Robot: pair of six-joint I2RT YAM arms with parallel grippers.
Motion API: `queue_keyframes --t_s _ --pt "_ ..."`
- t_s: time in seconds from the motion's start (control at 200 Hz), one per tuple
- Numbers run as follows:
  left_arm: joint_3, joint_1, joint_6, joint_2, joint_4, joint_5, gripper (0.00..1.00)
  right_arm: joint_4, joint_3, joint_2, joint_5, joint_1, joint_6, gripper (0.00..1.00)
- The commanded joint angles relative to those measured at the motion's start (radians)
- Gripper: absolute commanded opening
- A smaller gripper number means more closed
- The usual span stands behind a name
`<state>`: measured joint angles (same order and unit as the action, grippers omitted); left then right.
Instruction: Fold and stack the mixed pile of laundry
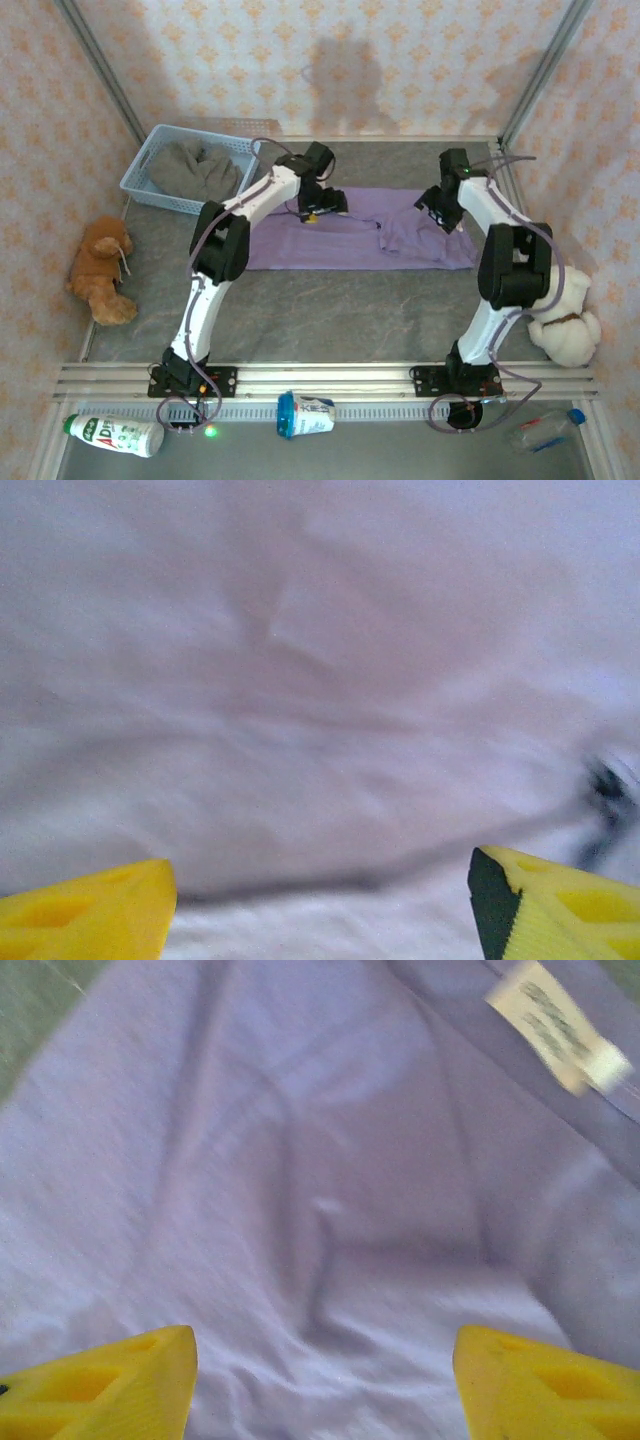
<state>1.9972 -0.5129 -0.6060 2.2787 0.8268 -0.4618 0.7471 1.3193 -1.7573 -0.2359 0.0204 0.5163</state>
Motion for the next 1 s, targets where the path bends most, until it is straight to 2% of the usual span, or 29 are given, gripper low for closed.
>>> queue_keyframes --t_s 0.0,0.115,0.255,0.415,0.475,0.65,0.916,0.996 --pt "-0.055 -0.072 -0.062 -0.052 -0.133 -0.089 0.76 0.086 -0.109 0.082 0.082 -0.009 -0.029 0.68" --pt "-0.071 -0.147 -0.089 -0.037 -0.176 -0.100 0.75 0.074 -0.210 0.128 0.074 -0.032 -0.021 0.65" --pt "-0.066 -0.208 -0.136 -0.004 -0.205 -0.070 0.71 0.027 -0.276 0.138 0.047 -0.056 -0.040 0.54" --pt "-0.060 -0.232 -0.176 0.030 -0.238 0.004 0.59 -0.019 -0.275 0.098 0.014 -0.079 -0.076 0.41" --pt "-0.042 -0.234 -0.179 0.045 -0.233 0.041 0.53 -0.028 -0.262 0.075 0.005 -0.085 -0.084 0.39" --pt "0.036 -0.238 -0.176 0.115 -0.206 0.084 0.43 -0.083 -0.246 0.036 -0.049 -0.086 -0.090 0.34" --pt "0.055 -0.258 -0.209 0.139 -0.206 0.112 0.36 -0.047 -0.227 0.051 -0.042 -0.086 -0.129 0.32" --pt "0.058 -0.264 -0.222 0.140 -0.218 0.116 0.33 -0.048 -0.239 0.069 -0.025 -0.085 -0.144 0.28"
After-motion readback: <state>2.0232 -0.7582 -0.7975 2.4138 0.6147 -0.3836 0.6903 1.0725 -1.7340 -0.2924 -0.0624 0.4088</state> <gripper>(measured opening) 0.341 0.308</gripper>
